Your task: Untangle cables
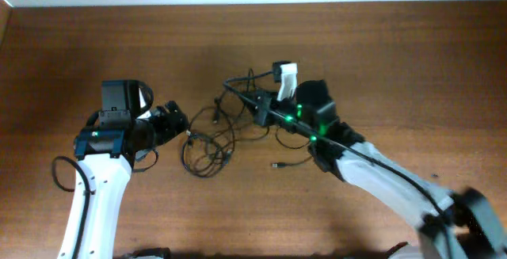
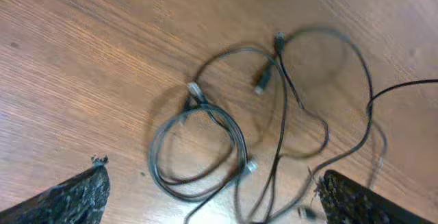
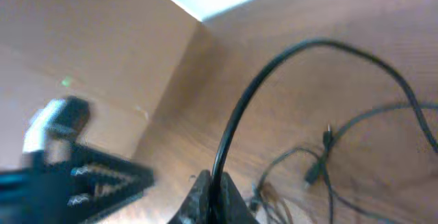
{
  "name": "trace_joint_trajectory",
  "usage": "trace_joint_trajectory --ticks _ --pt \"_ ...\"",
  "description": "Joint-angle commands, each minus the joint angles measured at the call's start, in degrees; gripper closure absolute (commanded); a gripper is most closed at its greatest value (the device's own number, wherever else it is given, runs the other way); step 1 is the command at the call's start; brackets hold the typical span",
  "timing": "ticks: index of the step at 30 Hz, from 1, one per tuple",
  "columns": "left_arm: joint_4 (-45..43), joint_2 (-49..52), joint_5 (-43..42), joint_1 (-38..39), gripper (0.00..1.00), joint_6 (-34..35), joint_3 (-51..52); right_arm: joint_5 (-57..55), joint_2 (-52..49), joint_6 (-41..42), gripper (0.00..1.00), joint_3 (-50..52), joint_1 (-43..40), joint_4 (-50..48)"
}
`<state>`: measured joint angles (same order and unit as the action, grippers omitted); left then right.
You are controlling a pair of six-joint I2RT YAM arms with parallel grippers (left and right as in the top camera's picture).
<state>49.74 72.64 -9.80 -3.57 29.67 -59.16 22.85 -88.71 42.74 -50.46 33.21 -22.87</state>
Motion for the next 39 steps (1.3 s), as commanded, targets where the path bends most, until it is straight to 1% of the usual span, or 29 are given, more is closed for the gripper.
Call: trace_joint_trajectory --ticks 1,2,3,4,5,6,7,8,9,10,11,12,13,15,17,18,21,22,25,27,28,29,30,31,32,34,37,38,39 --pt "-4.04 -0.13 -16.81 -0.17 0.00 -17.22 3.10 -4.33 7.74 -3.56 0.96 -0.68 0.13 7.43" --pt "-5.16 -0.13 -25.97 -0.17 0.00 -27.15 4.35 -4.24 8.07 -3.56 0.96 -0.68 0.13 8.90" --pt "-5.55 -0.13 -40.61 -0.15 0.00 -39.85 6.69 -4.72 8.00 -3.56 0.96 -0.68 0.13 10.82" --pt "-7.76 -0.13 -46.56 0.39 0.04 -43.89 9.84 -5.27 8.00 -3.56 0.96 -0.68 0.13 12.07" --pt "-9.79 -0.13 -46.40 0.96 0.16 -43.89 11.37 -5.38 8.00 -3.56 0.96 -0.68 0.13 12.24" --pt "-15.50 -0.13 -46.82 3.34 0.33 -43.85 14.80 -5.40 8.00 -3.56 0.96 -0.70 0.13 12.20" --pt "-19.76 -0.13 -46.80 6.08 0.40 -42.93 16.50 -5.40 8.00 -3.56 0.96 -0.70 0.13 12.26" --pt "-26.05 -0.13 -45.05 10.40 0.43 -40.11 17.88 -5.35 8.00 -3.54 0.96 -0.70 0.13 12.68" --pt "-28.76 -0.13 -37.35 13.42 0.57 -37.11 17.88 -5.31 8.02 -3.54 0.96 -0.72 0.13 13.07" --pt "-32.20 0.00 -19.21 18.03 0.89 -29.09 17.88 -5.33 8.35 -3.56 0.96 -0.98 0.13 13.99" --pt "-33.27 0.15 -10.19 20.33 0.99 -24.92 17.88 -5.38 8.79 -3.61 0.96 -1.27 0.11 14.49" --pt "-33.88 0.55 0.48 22.88 1.00 -20.20 17.88 -5.60 9.42 -5.92 0.96 -1.95 0.02 14.75" --pt "-33.68 1.14 5.05 24.26 1.00 -17.27 17.88 -6.97 10.10 -7.02 0.96 -3.74 -0.33 17.42" --pt "-32.15 4.35 5.33 24.81 1.00 -17.07 17.88 -11.47 12.04 -13.49 0.96 -17.07 -4.35 36.00" --pt "-32.24 7.10 5.11 24.81 1.00 -14.80 17.88 -15.30 12.09 -16.33 0.96 -28.76 -7.74 48.00" --pt "-32.33 9.20 5.11 24.81 1.00 -12.20 17.88 -17.16 12.09 -18.64 0.96 -35.52 -9.66 53.35" --pt "-32.33 13.86 5.14 24.81 1.00 -10.40 17.88 -22.45 12.09 -21.49 0.96 -49.27 -14.86 65.22" --pt "-33.35 13.99 5.11 24.81 1.00 -6.75 17.86 -22.49 12.28 -21.33 0.96 -50.27 -15.72 70.53" --pt "-37.16 8.96 5.11 24.79 1.00 -6.54 16.11 -22.43 10.21 -20.83 0.95 -50.21 -15.61 85.31" --pt "-37.31 3.26 5.14 24.79 1.00 -6.54 13.66 -22.18 7.61 -13.66 0.95 -48.98 -15.61 91.82" --pt "-37.31 -1.42 5.14 24.79 1.00 -6.54 12.50 -19.54 5.97 -12.24 0.92 -46.31 -15.61 92.63" --pt "-37.33 -4.92 5.14 24.79 1.00 -6.54 12.15 -17.07 4.79 -12.24 0.92 -42.91 -15.61 92.52" --pt "-37.35 -8.09 5.14 24.79 1.00 -6.54 12.15 -17.09 4.44 -12.26 0.96 -38.12 -15.61 92.52" --pt "-37.73 -10.01 5.11 24.79 1.00 -6.54 12.15 -17.05 4.44 -12.26 0.96 -33.92 -15.61 92.06" --pt "-37.77 -12.68 5.16 24.76 1.00 -6.56 11.58 -15.21 4.44 -12.31 0.96 -28.06 -15.61 89.15" --pt "-37.77 -13.90 5.14 23.10 1.00 -6.54 9.01 -1.16 4.44 -17.51 0.95 -18.18 -15.26 79.10" --pt "-39.67 -13.90 5.05 19.28 1.00 -6.51 4.92 5.38 4.44 -17.18 0.75 -8.81 -9.51 66.62" --pt "-40.26 -13.90 4.63 18.75 1.00 -6.47 3.65 5.55 4.42 -16.76 0.59 -6.19 -6.05 60.19" --pt "-40.28 -13.90 4.70 18.67 1.00 -6.45 1.75 5.14 4.31 -16.76 0.52 -3.91 -2.97 53.55"
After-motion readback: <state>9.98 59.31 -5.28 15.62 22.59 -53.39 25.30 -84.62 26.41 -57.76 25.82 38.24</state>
